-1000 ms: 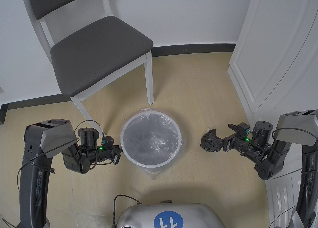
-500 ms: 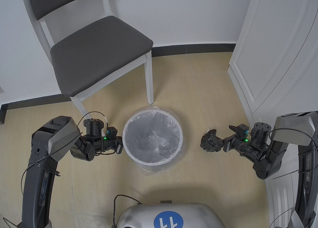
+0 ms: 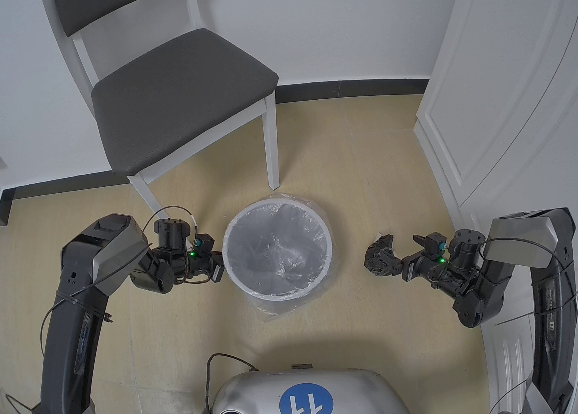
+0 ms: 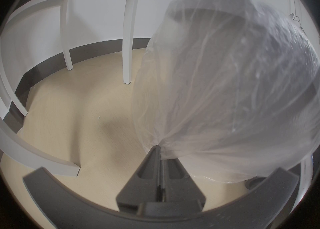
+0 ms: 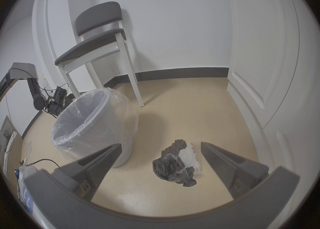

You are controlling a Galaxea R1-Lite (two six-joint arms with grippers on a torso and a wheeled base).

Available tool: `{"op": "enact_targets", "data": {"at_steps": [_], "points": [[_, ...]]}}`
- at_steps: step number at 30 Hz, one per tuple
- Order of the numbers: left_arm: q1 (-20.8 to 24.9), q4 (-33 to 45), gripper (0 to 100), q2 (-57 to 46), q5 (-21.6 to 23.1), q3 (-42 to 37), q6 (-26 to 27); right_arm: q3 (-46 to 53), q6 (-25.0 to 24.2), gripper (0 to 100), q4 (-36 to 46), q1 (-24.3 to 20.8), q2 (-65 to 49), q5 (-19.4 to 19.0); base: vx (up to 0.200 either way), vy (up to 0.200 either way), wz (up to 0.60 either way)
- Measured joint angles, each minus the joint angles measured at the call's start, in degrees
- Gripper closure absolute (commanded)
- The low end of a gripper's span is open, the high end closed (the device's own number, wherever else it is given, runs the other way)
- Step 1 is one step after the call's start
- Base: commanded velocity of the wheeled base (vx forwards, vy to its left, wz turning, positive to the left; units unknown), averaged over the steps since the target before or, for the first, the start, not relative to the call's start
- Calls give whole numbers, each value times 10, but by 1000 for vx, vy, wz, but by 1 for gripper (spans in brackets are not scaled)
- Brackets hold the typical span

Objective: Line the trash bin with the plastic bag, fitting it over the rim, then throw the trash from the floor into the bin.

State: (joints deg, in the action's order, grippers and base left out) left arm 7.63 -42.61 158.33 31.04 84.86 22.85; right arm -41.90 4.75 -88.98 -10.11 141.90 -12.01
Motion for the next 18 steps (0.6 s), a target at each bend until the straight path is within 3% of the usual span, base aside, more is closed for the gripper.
{"op": "enact_targets", "data": {"at_steps": [1, 2, 13, 18], "points": [[0, 0, 100, 0, 0, 0, -1, -2, 0, 0, 0, 0, 3, 0, 0, 0, 0], [0, -1, 0, 0, 0, 0, -1, -3, 0, 0, 0, 0, 5, 0, 0, 0, 0], [-7, 1, 0, -6, 0, -12, 8, -5, 0, 0, 0, 1, 12, 0, 0, 0, 0], [-18, 18, 0, -30, 0, -33, 53, -4, 0, 0, 0, 1, 12, 0, 0, 0, 0]]}}
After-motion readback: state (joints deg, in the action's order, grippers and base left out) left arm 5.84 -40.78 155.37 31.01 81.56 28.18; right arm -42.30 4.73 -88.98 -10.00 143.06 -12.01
